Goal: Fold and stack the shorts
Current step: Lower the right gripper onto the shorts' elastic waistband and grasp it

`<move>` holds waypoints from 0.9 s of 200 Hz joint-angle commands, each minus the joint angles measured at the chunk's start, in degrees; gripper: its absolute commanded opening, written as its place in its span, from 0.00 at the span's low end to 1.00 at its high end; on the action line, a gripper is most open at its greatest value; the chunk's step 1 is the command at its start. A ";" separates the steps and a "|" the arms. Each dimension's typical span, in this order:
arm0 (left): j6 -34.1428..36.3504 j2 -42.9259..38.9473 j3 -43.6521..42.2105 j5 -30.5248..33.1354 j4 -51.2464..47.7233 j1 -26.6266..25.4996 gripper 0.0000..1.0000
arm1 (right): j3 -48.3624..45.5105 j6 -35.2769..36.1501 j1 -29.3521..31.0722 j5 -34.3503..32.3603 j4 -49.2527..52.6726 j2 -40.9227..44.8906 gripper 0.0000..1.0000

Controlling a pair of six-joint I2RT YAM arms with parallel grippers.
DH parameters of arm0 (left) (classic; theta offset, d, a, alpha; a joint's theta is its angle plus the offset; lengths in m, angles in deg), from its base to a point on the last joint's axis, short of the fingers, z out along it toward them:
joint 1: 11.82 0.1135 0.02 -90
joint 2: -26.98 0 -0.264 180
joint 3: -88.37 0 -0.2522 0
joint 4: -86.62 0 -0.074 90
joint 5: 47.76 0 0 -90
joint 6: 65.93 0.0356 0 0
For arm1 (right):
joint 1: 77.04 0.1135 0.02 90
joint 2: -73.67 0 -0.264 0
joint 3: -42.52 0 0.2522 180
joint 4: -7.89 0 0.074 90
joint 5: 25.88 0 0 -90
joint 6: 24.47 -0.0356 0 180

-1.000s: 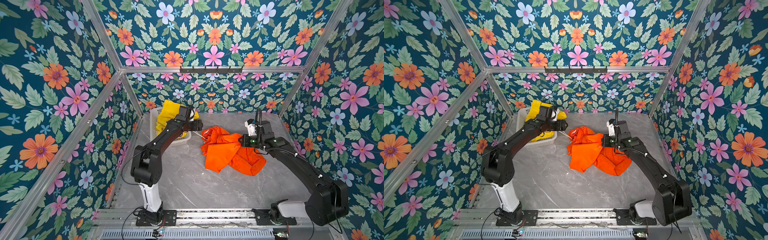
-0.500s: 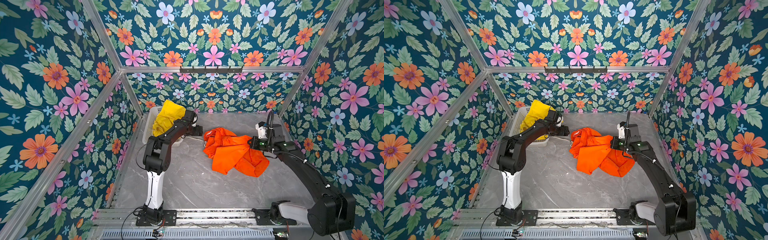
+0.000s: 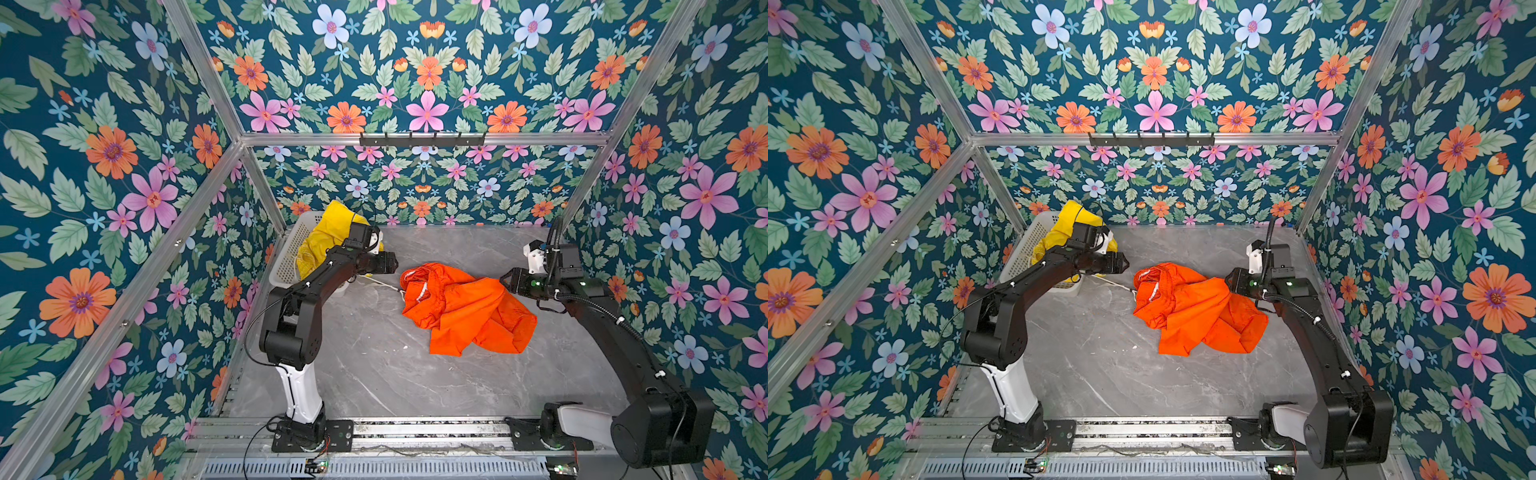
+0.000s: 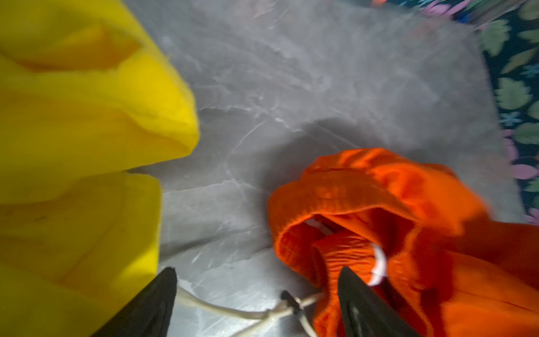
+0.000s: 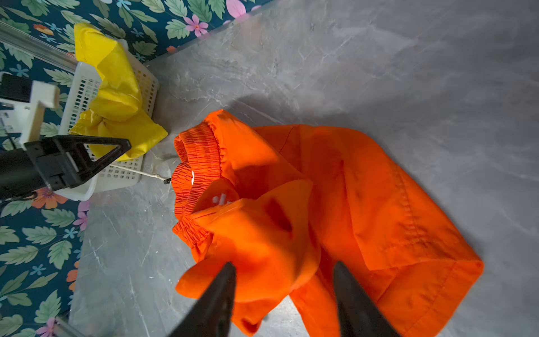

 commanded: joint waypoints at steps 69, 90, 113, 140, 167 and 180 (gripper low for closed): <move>-6.30 -10.98 -6.18 3.92 8.54 0.49 0.88 | 17.04 9.64 29.11 -11.63 6.45 -16.26 0.61; -8.26 -12.98 -10.44 3.08 9.68 2.54 0.89 | 24.45 10.53 33.41 -10.80 8.26 -27.00 0.61; -10.56 -16.40 -17.44 -0.17 13.81 5.74 0.89 | 33.28 11.50 37.14 -11.72 10.35 -37.37 0.63; -9.61 -17.81 -18.87 -0.53 12.12 6.53 0.89 | 43.38 12.10 38.57 -12.49 15.17 -47.85 0.68; -9.48 -19.96 -19.72 1.14 11.22 6.88 0.89 | 50.23 12.82 38.75 -13.14 20.18 -54.86 0.71; -9.57 -20.64 -20.08 2.00 11.02 7.14 0.89 | 52.06 13.17 38.93 -12.67 21.53 -56.86 0.71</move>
